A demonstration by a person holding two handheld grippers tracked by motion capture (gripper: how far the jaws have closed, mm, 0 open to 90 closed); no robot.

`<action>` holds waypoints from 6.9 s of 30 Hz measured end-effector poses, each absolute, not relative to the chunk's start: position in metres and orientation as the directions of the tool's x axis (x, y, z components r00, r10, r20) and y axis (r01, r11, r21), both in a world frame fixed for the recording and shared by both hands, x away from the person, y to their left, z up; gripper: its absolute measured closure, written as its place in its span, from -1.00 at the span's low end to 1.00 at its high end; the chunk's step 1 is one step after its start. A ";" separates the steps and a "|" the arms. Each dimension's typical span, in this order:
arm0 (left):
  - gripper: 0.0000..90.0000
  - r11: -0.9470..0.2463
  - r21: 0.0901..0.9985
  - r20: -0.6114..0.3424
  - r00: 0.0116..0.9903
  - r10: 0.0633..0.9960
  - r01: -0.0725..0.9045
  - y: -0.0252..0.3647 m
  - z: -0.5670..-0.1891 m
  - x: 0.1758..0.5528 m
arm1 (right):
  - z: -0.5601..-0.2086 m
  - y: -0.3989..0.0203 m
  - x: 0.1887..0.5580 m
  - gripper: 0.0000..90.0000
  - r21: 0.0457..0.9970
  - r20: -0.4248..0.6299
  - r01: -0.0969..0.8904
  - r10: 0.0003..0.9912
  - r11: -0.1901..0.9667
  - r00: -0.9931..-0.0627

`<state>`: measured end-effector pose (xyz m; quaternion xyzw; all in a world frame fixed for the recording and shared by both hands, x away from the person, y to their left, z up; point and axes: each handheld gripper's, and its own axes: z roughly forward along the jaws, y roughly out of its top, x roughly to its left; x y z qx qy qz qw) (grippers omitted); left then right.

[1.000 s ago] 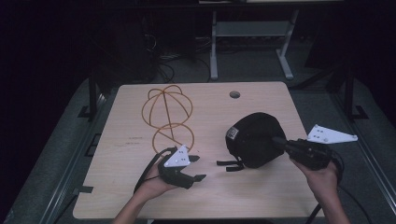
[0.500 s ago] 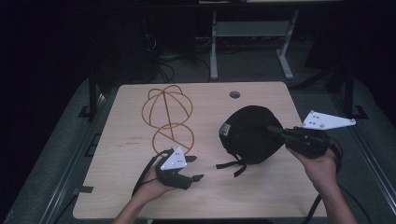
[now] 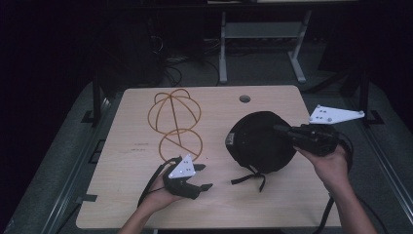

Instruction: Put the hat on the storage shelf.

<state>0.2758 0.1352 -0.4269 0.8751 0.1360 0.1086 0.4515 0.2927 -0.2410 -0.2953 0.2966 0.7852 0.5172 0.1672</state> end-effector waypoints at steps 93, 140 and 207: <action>-0.27 -0.585 0.807 0.104 0.955 0.278 0.082 0.126 -0.433 0.266 | -0.207 0.026 0.433 0.98 0.808 0.091 0.324 0.440 0.492 -0.893; -0.41 -0.561 0.819 0.093 0.937 0.337 0.120 0.130 -0.435 0.270 | -0.240 -0.072 0.433 -0.36 0.809 0.227 0.454 0.513 0.375 -0.828; -0.42 -0.545 0.826 0.073 0.931 0.359 0.146 0.134 -0.435 0.272 | -0.321 -0.197 0.398 -0.46 0.758 0.318 0.584 0.616 0.291 -0.720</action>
